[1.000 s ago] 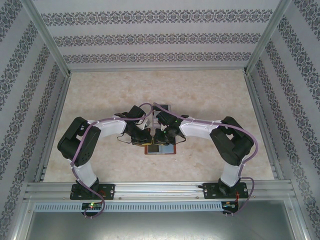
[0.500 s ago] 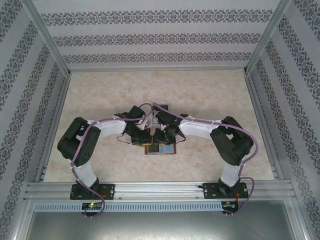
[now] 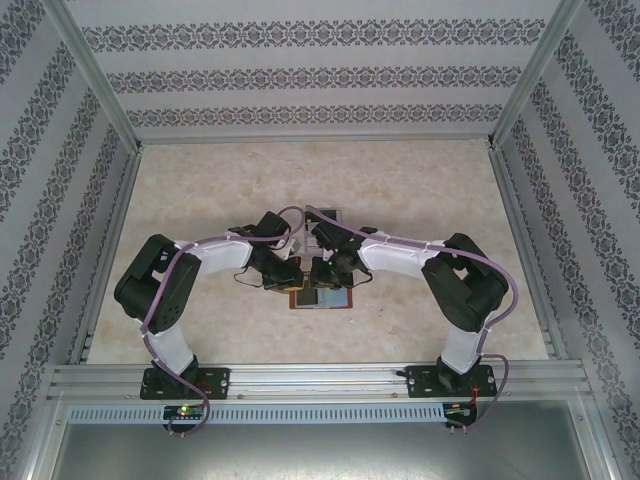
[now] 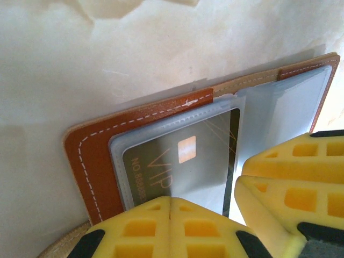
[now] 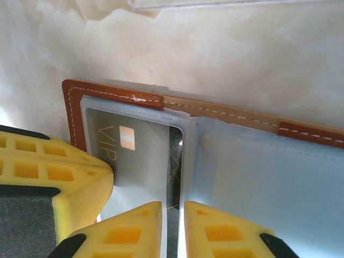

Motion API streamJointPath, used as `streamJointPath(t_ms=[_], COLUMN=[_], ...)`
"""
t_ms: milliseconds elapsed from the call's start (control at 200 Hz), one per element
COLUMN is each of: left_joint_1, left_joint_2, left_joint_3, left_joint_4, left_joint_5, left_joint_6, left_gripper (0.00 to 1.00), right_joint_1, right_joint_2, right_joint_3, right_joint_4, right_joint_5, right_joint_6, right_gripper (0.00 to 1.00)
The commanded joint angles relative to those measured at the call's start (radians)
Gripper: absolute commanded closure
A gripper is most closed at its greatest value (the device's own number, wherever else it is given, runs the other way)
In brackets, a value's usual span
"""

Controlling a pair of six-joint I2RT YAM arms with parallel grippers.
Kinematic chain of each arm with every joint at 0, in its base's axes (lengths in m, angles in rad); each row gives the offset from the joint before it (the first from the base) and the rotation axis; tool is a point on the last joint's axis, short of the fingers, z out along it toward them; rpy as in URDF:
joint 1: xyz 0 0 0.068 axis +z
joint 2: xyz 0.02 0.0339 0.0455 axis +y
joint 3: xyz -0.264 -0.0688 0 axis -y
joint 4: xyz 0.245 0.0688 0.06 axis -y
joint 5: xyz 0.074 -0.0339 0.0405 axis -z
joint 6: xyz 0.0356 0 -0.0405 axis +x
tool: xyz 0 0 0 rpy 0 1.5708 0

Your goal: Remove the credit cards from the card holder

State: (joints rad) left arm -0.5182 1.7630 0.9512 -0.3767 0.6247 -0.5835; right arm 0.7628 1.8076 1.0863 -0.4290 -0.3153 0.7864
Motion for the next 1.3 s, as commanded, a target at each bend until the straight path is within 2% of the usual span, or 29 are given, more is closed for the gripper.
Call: streamJointPath(t_ms=[0, 440, 669, 854, 1294], left_joint_1=[-0.013, -0.013, -0.013, -0.014, -0.013], left_joint_2=[-0.014, -0.021, -0.037, -0.042, 0.005], left_joint_3=[-0.014, -0.010, -0.004, 0.002, -0.022], left_joint_4=[-0.028, -0.039, -0.048, -0.057, -0.033], left_joint_5=[-0.019, -0.022, -0.031, -0.037, -0.035], left_joint_6=[0.007, 0.011, 0.011, 0.014, 0.016], left_gripper=[0.98, 0.98, 0.95, 0.95, 0.95], right_joint_1=[0.014, 0.017, 0.017, 0.017, 0.017], right_joint_2=[-0.003, 0.060, 0.059, 0.048, 0.047], right_joint_3=[0.030, 0.032, 0.044, 0.067, 0.086], right_joint_4=[0.001, -0.016, -0.057, -0.120, -0.160], right_joint_5=[-0.008, 0.011, 0.039, 0.085, 0.104], right_joint_6=[0.002, -0.005, -0.019, -0.041, -0.060], right_gripper=[0.83, 0.81, 0.69, 0.65, 0.64])
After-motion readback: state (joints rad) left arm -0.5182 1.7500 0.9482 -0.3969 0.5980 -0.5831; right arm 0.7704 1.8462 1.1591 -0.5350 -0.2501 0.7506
